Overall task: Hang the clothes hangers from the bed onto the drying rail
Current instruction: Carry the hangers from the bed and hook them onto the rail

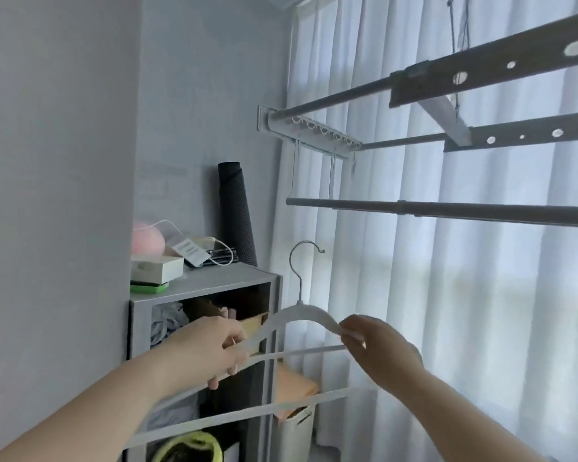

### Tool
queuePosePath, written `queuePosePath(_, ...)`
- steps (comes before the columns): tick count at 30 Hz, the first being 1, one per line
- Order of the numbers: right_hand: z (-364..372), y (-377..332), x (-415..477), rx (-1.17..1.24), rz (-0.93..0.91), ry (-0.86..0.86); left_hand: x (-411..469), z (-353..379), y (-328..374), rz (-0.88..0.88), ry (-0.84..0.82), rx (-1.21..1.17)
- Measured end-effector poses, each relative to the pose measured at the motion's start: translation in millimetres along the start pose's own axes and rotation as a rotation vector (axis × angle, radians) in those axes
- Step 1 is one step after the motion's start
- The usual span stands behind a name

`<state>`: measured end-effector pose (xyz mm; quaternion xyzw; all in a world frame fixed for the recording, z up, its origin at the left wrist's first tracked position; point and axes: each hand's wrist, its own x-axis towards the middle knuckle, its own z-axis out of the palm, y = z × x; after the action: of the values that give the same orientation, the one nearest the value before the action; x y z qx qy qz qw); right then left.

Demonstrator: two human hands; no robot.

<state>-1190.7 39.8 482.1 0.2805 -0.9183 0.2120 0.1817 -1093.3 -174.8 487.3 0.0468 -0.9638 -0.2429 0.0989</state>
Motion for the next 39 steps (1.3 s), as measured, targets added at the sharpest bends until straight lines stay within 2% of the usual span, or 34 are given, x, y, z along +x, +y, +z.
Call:
queuePosePath(4,12,35,64,0.011,0.020,0.021,69,6,-11,0.024,0.109,0.006)
queuePosePath(7,6,49,111,-0.127,-0.094,0.121,117,5,-9,0.039,0.179,-0.040)
queuePosePath(10,-12,63,153,-0.257,-0.185,0.275,154,-2,-1,0.027,0.236,0.015)
queuePosePath(13,-29,80,193,-0.454,-0.326,0.595,193,-12,10,0.039,0.317,0.044)
queuePosePath(15,-32,99,219,-0.610,-0.405,0.743,221,-13,16,0.039,0.373,0.051)
queuePosePath(17,-32,109,238,-0.716,-0.412,0.779,245,-12,20,0.031,0.415,0.046)
queuePosePath(20,-26,109,253,-0.803,-0.319,0.750,271,-13,21,-0.014,0.423,0.040)
queuePosePath(25,-16,111,274,-0.824,-0.272,0.736,308,-24,12,-0.054,0.463,-0.019)
queuePosePath(31,-7,119,292,-0.777,-0.380,0.865,346,-26,-10,-0.118,0.446,-0.123)
queuePosePath(39,-1,120,299,-0.786,-0.403,0.992,364,-22,-29,-0.162,0.389,-0.142)
